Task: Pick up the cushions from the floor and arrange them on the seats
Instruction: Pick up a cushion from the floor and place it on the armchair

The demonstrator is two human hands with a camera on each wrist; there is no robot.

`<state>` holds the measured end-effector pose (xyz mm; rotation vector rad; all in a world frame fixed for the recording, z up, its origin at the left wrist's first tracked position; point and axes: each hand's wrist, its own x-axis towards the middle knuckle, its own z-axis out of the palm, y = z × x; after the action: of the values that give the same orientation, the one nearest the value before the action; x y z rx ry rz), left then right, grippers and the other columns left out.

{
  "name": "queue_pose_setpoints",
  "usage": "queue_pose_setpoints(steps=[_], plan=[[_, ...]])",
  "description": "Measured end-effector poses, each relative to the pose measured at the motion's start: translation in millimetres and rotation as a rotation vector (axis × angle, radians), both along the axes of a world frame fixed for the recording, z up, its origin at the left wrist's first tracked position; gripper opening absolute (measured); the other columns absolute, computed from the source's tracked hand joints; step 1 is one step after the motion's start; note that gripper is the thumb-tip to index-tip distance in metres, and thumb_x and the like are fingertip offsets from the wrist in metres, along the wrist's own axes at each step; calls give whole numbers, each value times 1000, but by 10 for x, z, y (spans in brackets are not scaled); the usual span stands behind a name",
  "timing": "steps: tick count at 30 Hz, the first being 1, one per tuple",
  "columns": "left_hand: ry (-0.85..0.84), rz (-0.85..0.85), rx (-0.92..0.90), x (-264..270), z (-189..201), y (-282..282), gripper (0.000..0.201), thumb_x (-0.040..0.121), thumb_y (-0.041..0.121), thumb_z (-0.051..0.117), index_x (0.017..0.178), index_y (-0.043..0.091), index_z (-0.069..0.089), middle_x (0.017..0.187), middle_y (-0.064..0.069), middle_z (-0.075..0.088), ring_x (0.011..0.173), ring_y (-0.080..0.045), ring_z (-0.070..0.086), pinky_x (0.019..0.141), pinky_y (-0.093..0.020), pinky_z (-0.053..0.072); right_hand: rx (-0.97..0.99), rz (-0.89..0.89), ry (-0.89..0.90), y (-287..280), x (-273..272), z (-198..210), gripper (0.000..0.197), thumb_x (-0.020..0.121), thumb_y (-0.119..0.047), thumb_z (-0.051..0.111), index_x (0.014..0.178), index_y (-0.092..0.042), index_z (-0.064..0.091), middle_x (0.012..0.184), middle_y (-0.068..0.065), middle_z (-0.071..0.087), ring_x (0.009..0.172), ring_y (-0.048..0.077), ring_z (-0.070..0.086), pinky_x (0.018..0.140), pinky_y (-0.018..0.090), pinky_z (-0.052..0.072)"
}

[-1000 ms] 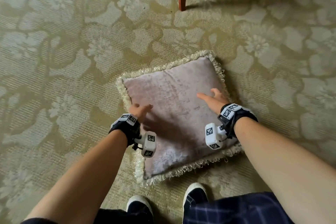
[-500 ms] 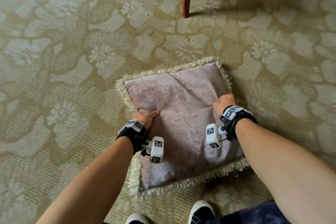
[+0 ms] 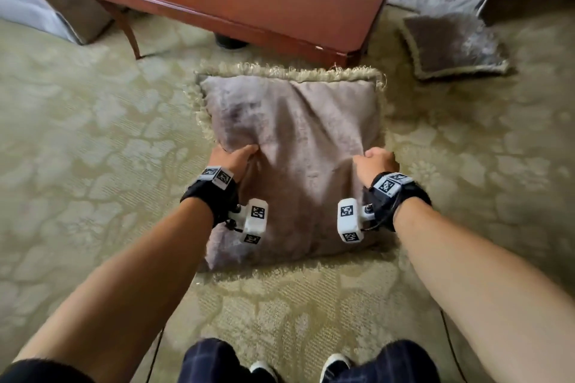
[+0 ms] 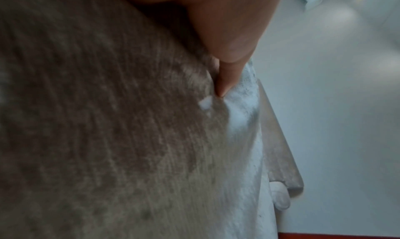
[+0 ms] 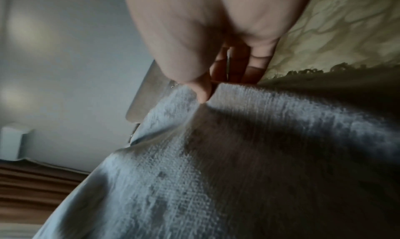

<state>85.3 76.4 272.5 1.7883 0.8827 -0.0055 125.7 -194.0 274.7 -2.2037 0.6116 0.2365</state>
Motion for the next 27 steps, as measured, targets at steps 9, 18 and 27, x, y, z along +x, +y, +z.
queue_pose_setpoints(steps=[9, 18, 27], plan=[[-261, 152, 68, -104, 3003, 887, 25, 74, 33, 79, 91, 20, 68, 92, -5, 71, 88, -23, 68, 85, -35, 56, 49, 113, -104, 911, 310, 2607, 28, 80, -20, 70, 61, -14, 51, 81, 4, 59, 80, 24, 53, 74, 30, 42], [-462, 197, 96, -27, 4580, 1567, 22, 71, 24, 80, 91, 16, 75, 92, -6, 74, 88, -21, 70, 86, -38, 57, 70, 304, -34, 1745, 570, 3941, 38, 84, -21, 67, 113, 3, 66, 89, 9, 68, 77, 28, 64, 67, 32, 49], [-341, -95, 380, 501, 4887, 2047, 15, 74, 22, 77, 87, 20, 69, 82, 2, 73, 73, -16, 67, 67, -26, 52, 83, 653, -510, 3031, 1044, 4943, 98, 65, -47, 83, 146, -31, 31, 134, 6, 51, 117, 25, 52, 98, 38, 47]])
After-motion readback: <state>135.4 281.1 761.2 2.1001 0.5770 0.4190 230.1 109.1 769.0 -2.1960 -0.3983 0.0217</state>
